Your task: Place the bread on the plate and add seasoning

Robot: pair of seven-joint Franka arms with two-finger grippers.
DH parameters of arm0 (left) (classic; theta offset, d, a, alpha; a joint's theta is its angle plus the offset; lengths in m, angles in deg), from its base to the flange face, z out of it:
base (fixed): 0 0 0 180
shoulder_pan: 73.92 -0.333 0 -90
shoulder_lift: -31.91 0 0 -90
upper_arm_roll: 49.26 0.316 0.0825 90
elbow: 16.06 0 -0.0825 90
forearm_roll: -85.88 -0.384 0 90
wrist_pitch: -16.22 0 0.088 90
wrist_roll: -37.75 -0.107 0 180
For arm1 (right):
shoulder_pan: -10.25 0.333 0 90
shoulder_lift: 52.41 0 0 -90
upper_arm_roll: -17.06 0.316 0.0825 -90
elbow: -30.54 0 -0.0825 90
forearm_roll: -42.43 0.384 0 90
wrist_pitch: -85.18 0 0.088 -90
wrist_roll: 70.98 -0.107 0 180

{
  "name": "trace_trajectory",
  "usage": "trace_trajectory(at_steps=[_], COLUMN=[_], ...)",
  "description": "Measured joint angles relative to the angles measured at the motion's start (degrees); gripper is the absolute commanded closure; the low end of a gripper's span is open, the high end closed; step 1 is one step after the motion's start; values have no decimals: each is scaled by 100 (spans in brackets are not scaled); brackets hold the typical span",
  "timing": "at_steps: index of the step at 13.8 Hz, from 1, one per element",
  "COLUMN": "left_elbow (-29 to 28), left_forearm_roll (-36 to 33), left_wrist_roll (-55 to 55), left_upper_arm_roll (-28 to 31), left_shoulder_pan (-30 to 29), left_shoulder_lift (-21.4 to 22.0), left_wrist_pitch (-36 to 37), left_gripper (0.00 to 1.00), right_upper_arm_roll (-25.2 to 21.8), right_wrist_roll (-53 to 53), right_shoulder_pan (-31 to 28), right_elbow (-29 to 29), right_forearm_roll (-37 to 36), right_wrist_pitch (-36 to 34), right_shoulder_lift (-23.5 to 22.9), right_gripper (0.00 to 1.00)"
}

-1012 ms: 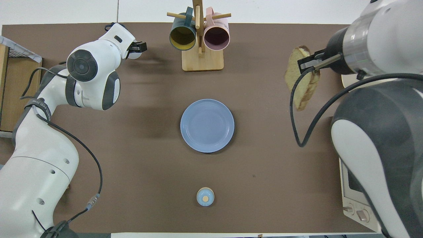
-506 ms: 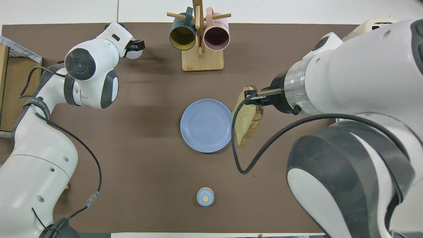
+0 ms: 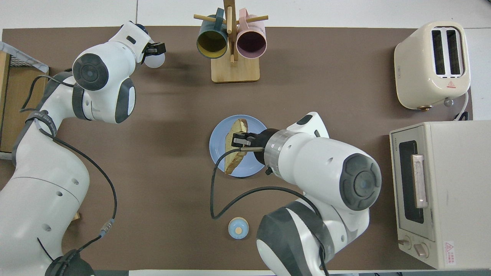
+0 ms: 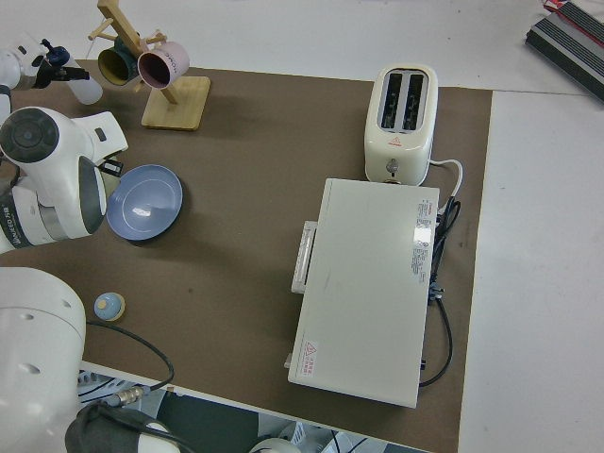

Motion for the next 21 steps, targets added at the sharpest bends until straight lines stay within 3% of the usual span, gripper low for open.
trace_trajectory(at_steps=[4,5,6,7,11,16,18,21], left_elbow=[7,8,8,8,12,7,-215,-1008], left_forearm_roll=[0,0,0,0,-6,0,-3,5], left_wrist_roll=[22,30,34,35,-37,-49,-269,-1374], left_upper_arm_roll=[-6,-5,-4,-4,1,-35,-64,-172], left_shoulder_pan=[5,5,4,3,-17,-48,-42,73], left_shoulder_lift=[-23,-25,-26,-26,-28,31,388,1537], left_wrist_pitch=[-5,-7,-8,-10,-106,-137,5,807], left_gripper=[3,25,68,100,100,100,100,100], right_upper_arm_roll=[3,3,1,-4,-20,-38,-39,-41], right_wrist_roll=[-6,-6,-5,-5,16,236,244,244], right_shoulder_pan=[187,196,197,196,193,-28,-92,-238], right_elbow=[101,114,135,169,493,777,931,1018], right_forearm_roll=[1,1,1,1,1,1,1,2], right_wrist_pitch=[724,834,886,897,1336,1400,1505,1536], right_shoulder_lift=[-538,-635,-690,-704,-688,-619,-598,-556], right_gripper=[100,100,100,100,100,100,100,100])
